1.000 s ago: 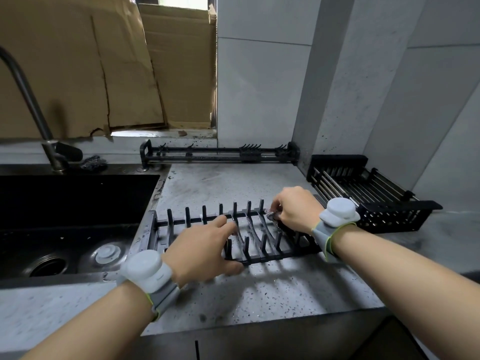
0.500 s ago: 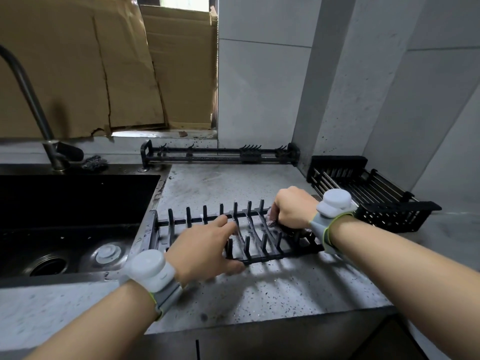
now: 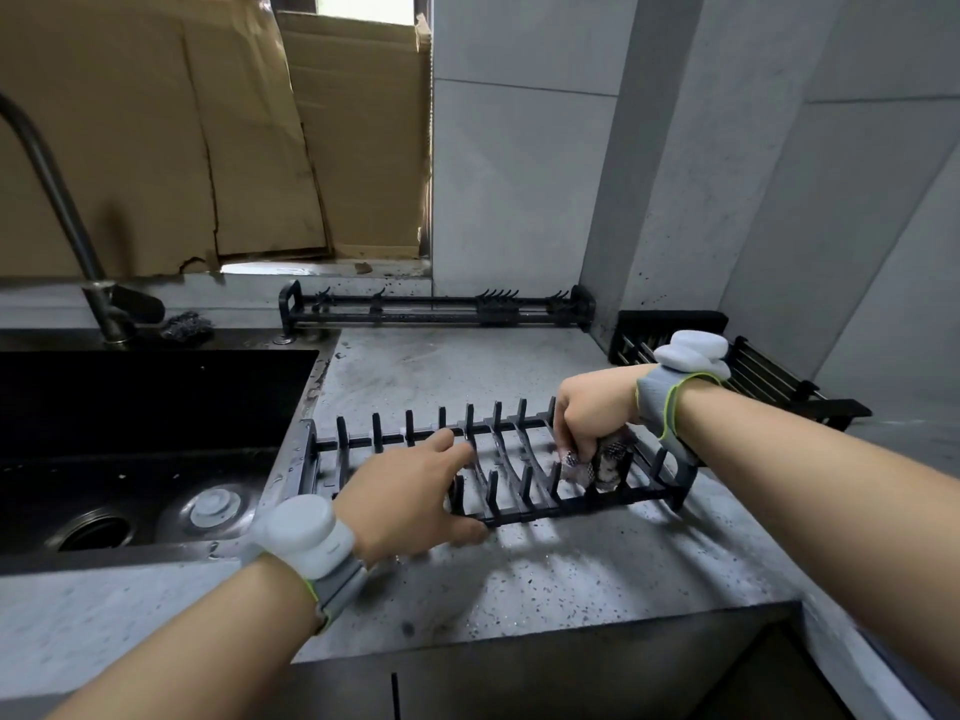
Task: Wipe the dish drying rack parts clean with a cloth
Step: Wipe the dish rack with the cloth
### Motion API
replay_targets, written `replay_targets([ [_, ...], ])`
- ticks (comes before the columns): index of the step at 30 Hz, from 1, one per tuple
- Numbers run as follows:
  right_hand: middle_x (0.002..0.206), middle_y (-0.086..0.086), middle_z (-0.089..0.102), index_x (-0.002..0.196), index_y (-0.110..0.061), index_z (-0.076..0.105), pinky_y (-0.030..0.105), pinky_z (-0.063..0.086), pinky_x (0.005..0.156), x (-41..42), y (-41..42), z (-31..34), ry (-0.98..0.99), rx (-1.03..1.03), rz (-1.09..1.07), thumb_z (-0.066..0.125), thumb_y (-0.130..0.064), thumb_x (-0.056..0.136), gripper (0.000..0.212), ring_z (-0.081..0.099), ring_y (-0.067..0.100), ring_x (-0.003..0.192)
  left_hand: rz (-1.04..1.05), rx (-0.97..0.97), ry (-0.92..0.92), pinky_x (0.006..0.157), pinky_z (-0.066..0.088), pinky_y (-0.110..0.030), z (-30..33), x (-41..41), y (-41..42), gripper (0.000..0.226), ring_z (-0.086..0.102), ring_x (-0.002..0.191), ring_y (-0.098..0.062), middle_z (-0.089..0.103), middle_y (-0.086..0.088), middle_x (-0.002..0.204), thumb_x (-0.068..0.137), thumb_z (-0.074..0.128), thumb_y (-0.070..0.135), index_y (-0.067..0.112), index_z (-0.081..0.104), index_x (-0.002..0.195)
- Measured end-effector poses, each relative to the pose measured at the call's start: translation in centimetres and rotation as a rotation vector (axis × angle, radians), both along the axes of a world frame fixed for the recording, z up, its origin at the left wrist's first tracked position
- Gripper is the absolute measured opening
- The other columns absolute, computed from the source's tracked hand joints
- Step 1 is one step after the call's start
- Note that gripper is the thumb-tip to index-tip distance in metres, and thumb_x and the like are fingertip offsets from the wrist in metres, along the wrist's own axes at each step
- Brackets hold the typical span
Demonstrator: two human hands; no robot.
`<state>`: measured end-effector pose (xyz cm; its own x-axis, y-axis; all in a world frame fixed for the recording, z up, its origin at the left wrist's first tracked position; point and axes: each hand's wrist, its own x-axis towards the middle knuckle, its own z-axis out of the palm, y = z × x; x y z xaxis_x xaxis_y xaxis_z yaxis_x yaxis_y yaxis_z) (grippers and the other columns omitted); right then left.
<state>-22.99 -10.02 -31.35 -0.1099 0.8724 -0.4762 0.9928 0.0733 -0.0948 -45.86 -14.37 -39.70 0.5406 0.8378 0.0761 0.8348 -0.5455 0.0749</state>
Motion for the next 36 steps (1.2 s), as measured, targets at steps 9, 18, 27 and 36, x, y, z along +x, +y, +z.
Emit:
replay_targets([
  [9, 0.084, -0.002, 0.075, 0.078, -0.024, 0.077, 0.031, 0.056, 0.073, -0.4, -0.7, -0.7, -0.081, -0.013, 0.102, 0.074, -0.008, 0.066, 0.020, 0.068, 0.025, 0.083, -0.033, -0.026, -0.025, 0.072, 0.050, -0.029, 0.5, 0.1, -0.4, 0.074, 0.057, 0.081, -0.009, 0.044, 0.016, 0.116, 0.076, 0.064, 0.075, 0.031, 0.043, 0.133],
  [18, 0.081, 0.003, 0.074, 0.082, -0.019, 0.077, 0.028, 0.051, 0.068, 1.2, -0.8, -0.1, 0.265, 0.245, -0.085, 0.070, -0.005, 0.076, 0.016, 0.063, 0.019, 0.072, -0.066, -0.026, -0.014, 0.069, 0.048, -0.029, 0.5, 0.2, -0.6, 0.072, 0.055, 0.080, -0.009, 0.038, 0.017, 0.106, 0.078, 0.063, 0.074, 0.032, 0.044, 0.133],
  [27, 0.103, -0.001, 0.076, 0.097, -0.026, 0.079, 0.033, 0.055, 0.088, -1.7, -1.4, -5.0, 0.159, 0.563, 0.073, 0.055, -0.001, 0.078, 0.041, 0.067, 0.023, 0.099, -0.045, 0.004, 0.033, 0.068, 0.045, -0.030, 0.9, 0.1, -0.5, 0.074, 0.058, 0.087, -0.010, 0.050, 0.018, 0.105, 0.072, 0.061, 0.082, 0.040, 0.052, 0.132],
  [36, 0.089, -0.005, 0.076, 0.088, -0.025, 0.081, 0.026, 0.056, 0.079, -1.1, -1.9, -2.0, 0.180, 0.226, 0.038, 0.060, -0.003, 0.084, 0.031, 0.067, 0.011, 0.084, -0.015, -0.010, 0.014, 0.061, 0.037, -0.025, 0.9, 0.4, -0.6, 0.075, 0.057, 0.082, -0.004, 0.048, 0.020, 0.104, 0.072, 0.062, 0.081, 0.041, 0.053, 0.134],
])
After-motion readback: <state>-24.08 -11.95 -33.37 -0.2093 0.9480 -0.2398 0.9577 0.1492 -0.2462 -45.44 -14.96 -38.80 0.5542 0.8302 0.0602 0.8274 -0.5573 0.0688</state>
